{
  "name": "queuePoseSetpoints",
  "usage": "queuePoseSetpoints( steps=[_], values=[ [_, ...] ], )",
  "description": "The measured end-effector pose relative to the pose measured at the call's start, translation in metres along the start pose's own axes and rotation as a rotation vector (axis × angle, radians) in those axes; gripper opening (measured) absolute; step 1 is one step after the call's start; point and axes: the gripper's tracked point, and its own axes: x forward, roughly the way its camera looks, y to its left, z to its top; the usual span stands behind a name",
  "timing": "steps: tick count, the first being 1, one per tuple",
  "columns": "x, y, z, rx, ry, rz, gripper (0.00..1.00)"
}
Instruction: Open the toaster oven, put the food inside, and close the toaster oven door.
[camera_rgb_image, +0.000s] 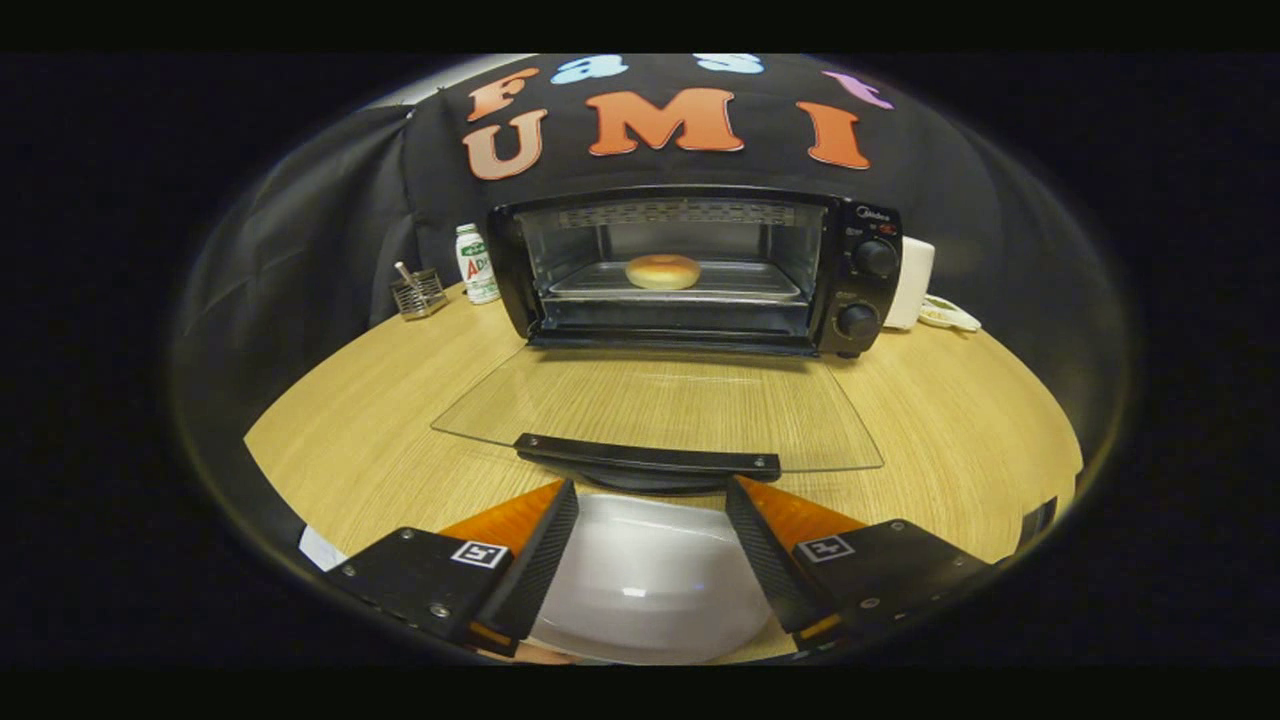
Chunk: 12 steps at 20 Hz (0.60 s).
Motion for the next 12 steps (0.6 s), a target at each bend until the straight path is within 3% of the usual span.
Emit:
queuePoseSetpoints(
  steps=[9, 12],
  values=[
    [-0.001, -0.002, 0.006, -0.003, -0.01, -0.045, 0.89],
    [-0.006, -0.005, 0.026, -0.015, -0.075, -0.061, 0.89]
  ],
)
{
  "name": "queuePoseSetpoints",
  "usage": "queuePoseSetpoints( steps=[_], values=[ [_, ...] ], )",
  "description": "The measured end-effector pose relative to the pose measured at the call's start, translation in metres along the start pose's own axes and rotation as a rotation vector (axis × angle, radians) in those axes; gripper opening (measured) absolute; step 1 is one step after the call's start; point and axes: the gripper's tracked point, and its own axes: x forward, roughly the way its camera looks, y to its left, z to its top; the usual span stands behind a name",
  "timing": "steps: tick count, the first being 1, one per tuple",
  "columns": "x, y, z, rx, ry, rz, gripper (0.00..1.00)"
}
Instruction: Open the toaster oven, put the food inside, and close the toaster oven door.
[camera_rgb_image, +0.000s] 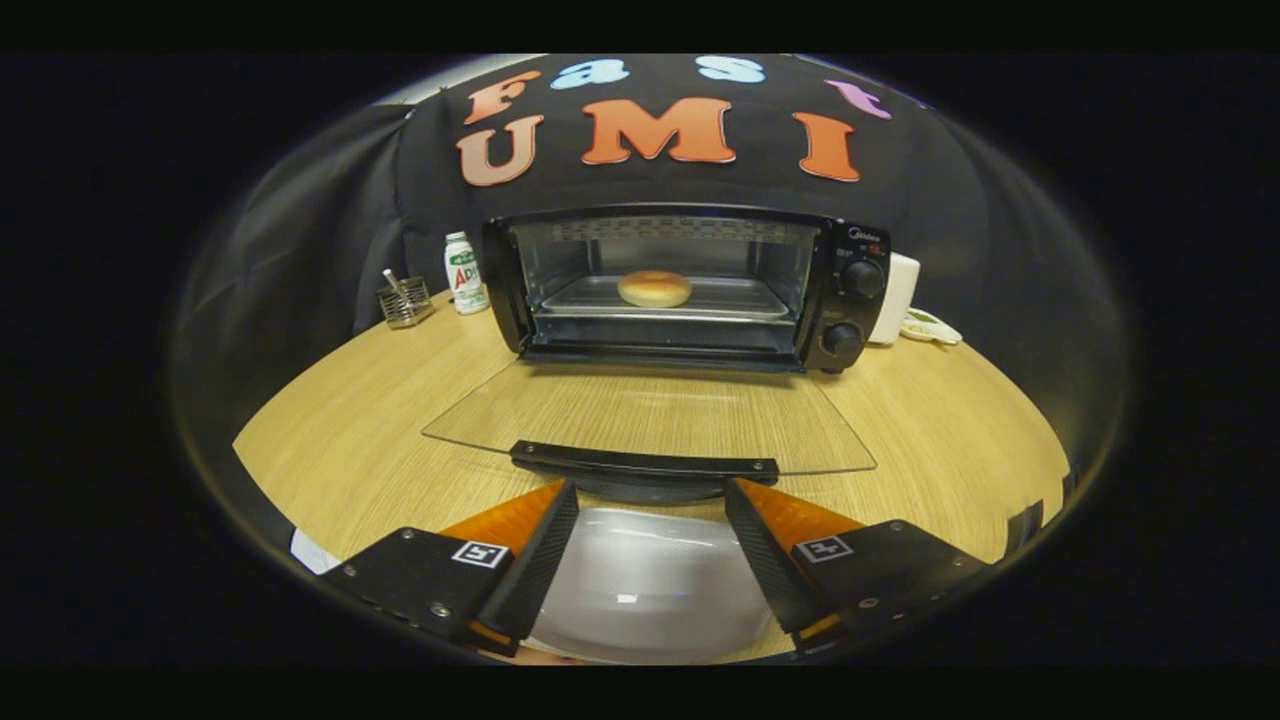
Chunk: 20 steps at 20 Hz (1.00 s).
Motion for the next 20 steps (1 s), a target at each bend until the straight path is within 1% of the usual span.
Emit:
queuePoseSetpoints(
  steps=[4, 8, 9, 13, 15, 20],
  values=[
    [-0.01, 0.004, 0.047, -0.037, -0.121, -0.023, 0.88],
    [-0.01, -0.003, 0.076, -0.079, -0.196, -0.073, 0.87],
    [-0.009, -0.004, 0.084, -0.085, -0.213, -0.074, 0.87],
    [0.0, -0.001, 0.101, -0.064, -0.236, -0.046, 0.88],
    [0.009, 0.003, 0.104, -0.052, -0.223, -0.027, 0.87],
    [0.027, 0.003, 0.117, -0.044, -0.239, -0.039, 0.88]
  ],
)
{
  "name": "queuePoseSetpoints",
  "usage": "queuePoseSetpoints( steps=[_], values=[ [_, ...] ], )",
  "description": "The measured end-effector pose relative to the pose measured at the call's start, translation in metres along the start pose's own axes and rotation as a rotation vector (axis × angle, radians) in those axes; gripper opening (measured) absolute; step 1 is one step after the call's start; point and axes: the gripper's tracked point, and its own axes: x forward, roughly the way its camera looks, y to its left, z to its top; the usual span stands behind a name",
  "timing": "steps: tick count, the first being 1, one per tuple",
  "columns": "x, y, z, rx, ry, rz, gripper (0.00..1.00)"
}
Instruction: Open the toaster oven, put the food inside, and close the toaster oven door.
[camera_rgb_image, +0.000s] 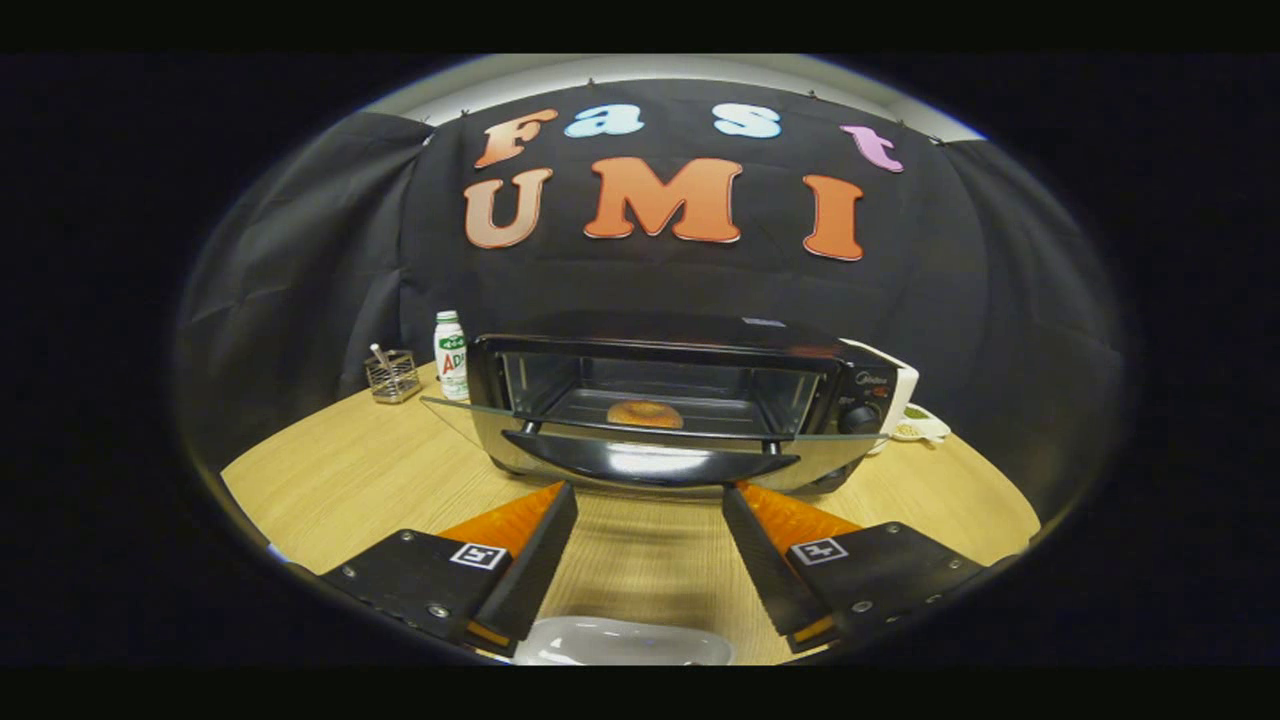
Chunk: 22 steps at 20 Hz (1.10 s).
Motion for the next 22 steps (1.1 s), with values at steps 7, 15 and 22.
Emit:
queuePoseSetpoints(
  steps=[7, 15, 22],
  values=[
    [0.022, -0.008, 0.021, -0.048, -0.06, -0.041, 0.87],
    [0.05, -0.024, 0.045, -0.048, -0.111, -0.075, 0.88],
    [0.012, -0.025, 0.074, -0.022, -0.224, -0.019, 0.88]
  ],
)
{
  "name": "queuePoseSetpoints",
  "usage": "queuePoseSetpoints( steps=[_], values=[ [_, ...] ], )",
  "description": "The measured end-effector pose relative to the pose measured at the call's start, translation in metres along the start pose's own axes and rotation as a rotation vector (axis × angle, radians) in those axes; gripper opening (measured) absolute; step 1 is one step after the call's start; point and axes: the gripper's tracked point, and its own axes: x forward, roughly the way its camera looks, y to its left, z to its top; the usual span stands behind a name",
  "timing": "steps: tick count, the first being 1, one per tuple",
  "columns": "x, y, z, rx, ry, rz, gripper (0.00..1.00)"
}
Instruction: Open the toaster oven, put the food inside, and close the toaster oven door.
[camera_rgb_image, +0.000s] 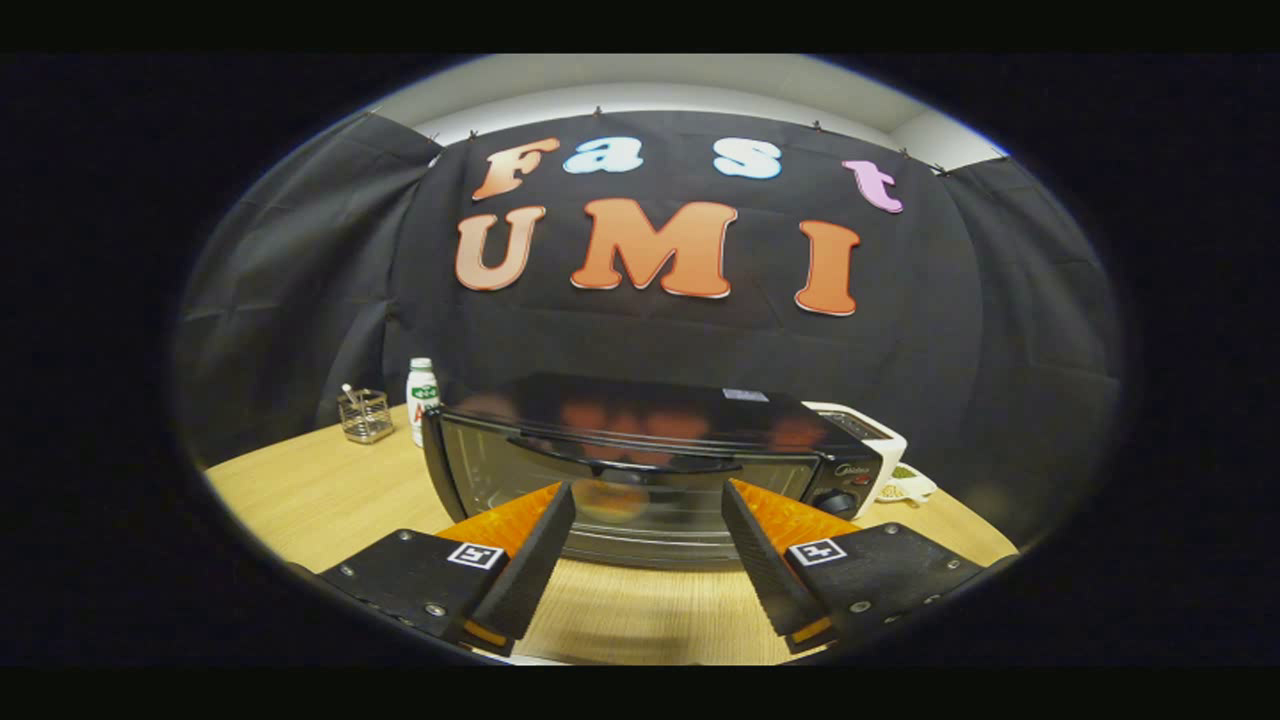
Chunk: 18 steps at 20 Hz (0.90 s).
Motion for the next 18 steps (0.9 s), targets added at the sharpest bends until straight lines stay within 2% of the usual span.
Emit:
queuePoseSetpoints(
  steps=[7, 11, 15, 18],
  values=[
    [-0.067, -0.015, 0.069, -0.002, -0.176, 0.02, 0.88],
    [-0.103, -0.022, 0.086, 0.047, -0.205, 0.065, 0.88],
    [-0.133, -0.037, 0.098, 0.034, -0.22, 0.052, 0.88],
    [-0.161, -0.045, 0.115, 0.057, -0.248, 0.077, 0.92]
  ],
)
